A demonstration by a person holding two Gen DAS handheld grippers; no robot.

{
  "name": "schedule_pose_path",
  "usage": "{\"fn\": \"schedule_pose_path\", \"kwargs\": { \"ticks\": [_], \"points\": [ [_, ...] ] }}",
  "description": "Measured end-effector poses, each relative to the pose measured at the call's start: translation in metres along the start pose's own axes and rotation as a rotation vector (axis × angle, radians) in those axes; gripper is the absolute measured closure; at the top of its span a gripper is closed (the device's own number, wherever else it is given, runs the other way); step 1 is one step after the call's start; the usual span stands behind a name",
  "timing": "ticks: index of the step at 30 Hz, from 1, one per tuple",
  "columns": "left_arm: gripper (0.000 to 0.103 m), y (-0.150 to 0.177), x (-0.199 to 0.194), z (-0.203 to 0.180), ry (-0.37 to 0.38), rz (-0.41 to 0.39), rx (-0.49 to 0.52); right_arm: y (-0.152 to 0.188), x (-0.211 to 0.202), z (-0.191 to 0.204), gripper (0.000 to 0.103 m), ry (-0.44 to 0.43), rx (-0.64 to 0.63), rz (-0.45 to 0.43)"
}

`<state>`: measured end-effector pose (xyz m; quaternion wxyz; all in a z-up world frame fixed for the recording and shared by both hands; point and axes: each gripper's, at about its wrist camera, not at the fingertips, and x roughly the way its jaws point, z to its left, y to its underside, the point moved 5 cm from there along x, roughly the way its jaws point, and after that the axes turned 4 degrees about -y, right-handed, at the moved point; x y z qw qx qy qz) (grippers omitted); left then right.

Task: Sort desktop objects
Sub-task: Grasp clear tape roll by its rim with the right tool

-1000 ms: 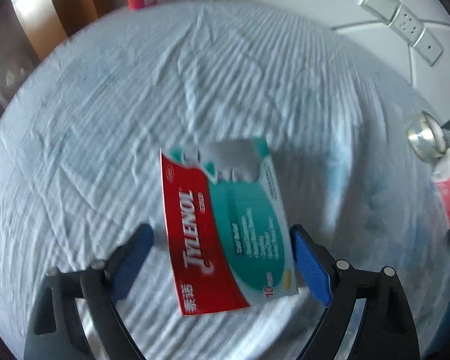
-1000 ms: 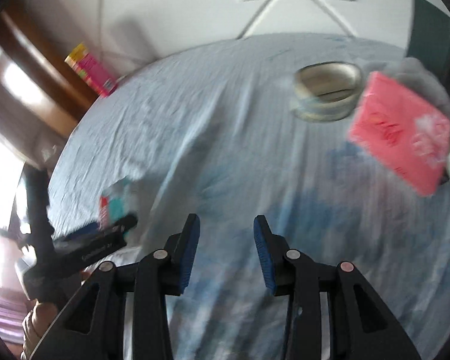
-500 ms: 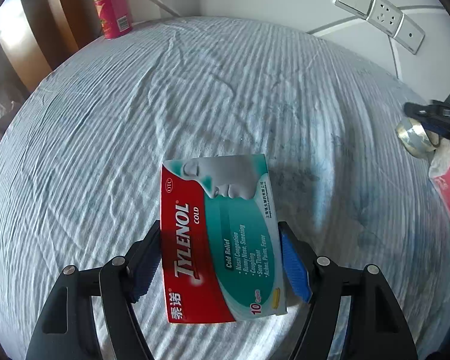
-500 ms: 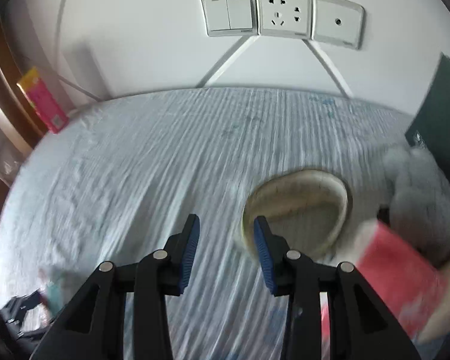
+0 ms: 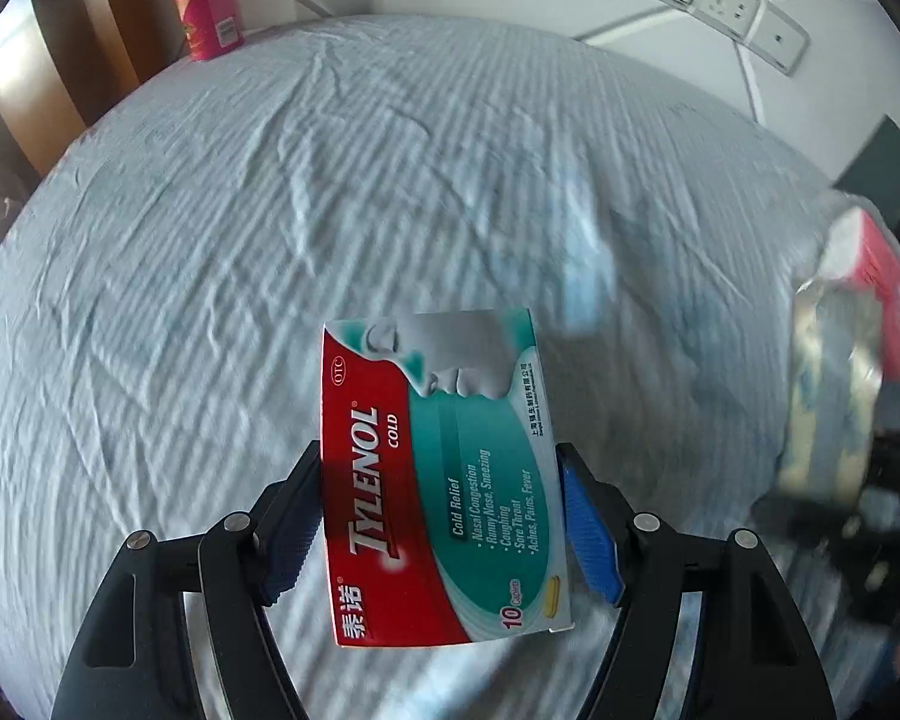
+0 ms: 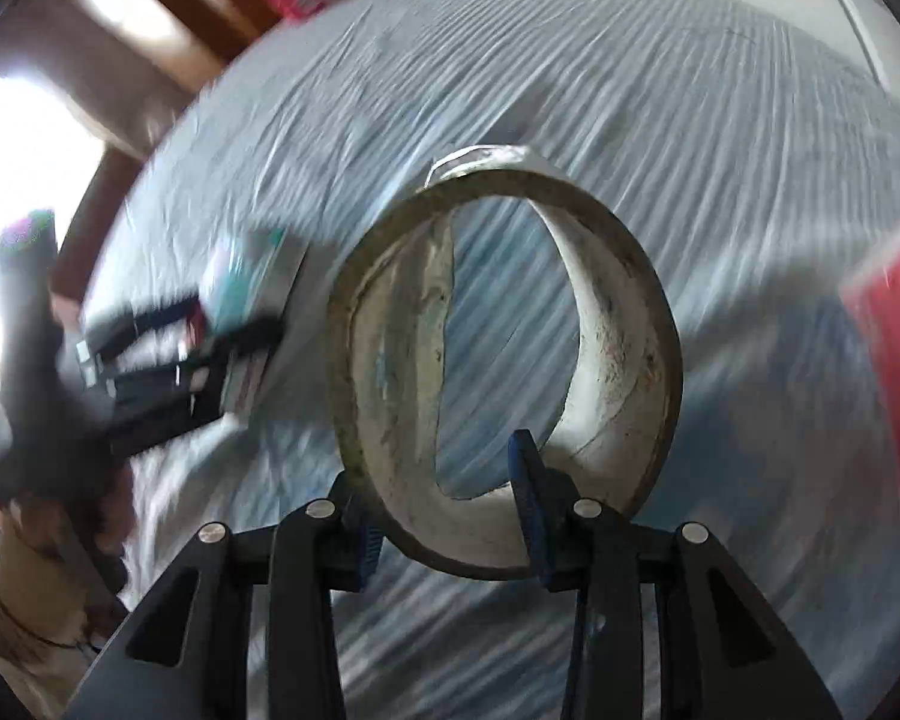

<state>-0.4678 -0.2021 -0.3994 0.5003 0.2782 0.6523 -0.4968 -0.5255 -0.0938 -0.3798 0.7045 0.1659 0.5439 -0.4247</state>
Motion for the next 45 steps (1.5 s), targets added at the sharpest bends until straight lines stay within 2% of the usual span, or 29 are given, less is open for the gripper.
{"fn": "schedule_pose_path", "kwargs": {
  "ticks": [3, 6, 10, 12, 13, 14, 15, 23, 28, 33, 36, 40, 45],
  "points": [
    [0.030, 0.011, -0.007, -0.004, 0.021, 0.000, -0.007, 0.018, -0.008, 0.019, 0.065, 0.092, -0.037, -0.044],
    [0.030, 0.015, -0.010, -0.003, 0.009, -0.001, -0.015, 0.007, -0.027, 0.027, 0.065, 0.138, -0.039, -0.134],
    [0.030, 0.016, -0.010, 0.002, -0.004, 0.000, -0.047, -0.010, -0.045, 0.033, 0.064, 0.153, -0.035, -0.175],
    [0.030, 0.018, -0.010, 0.002, -0.001, 0.005, -0.057, -0.011, -0.051, 0.035, 0.047, 0.148, -0.031, -0.188],
    [0.030, 0.019, -0.008, 0.002, -0.004, 0.003, -0.058, -0.011, -0.052, 0.033, 0.024, 0.149, -0.028, -0.195],
    [0.030, 0.020, -0.007, 0.001, -0.008, 0.002, -0.058, -0.011, -0.054, 0.031, 0.008, 0.151, -0.026, -0.201],
    [0.030, 0.020, -0.007, -0.001, -0.015, -0.002, -0.054, -0.014, -0.055, 0.028, 0.006, 0.151, -0.019, -0.206],
    [0.030, 0.021, -0.004, -0.003, -0.032, -0.020, -0.020, -0.012, -0.032, 0.022, 0.004, 0.139, 0.063, -0.181],
    [0.030, 0.017, -0.002, 0.015, -0.056, -0.023, -0.018, -0.013, -0.015, 0.036, 0.004, 0.124, 0.058, -0.171],
    [0.030, 0.014, 0.001, 0.022, -0.066, -0.032, -0.013, -0.019, 0.011, 0.030, 0.004, 0.182, 0.091, -0.155],
    [0.029, 0.012, 0.001, 0.023, -0.069, -0.039, -0.015, -0.015, 0.017, 0.019, 0.004, 0.168, 0.153, -0.150],
    [0.028, 0.009, 0.002, 0.024, -0.075, -0.045, -0.022, -0.016, 0.016, 0.027, 0.005, 0.230, 0.091, -0.169],
    [0.027, 0.008, 0.003, 0.025, -0.071, -0.063, -0.017, -0.016, 0.021, 0.024, 0.004, 0.221, 0.130, -0.189]
  ]
}}
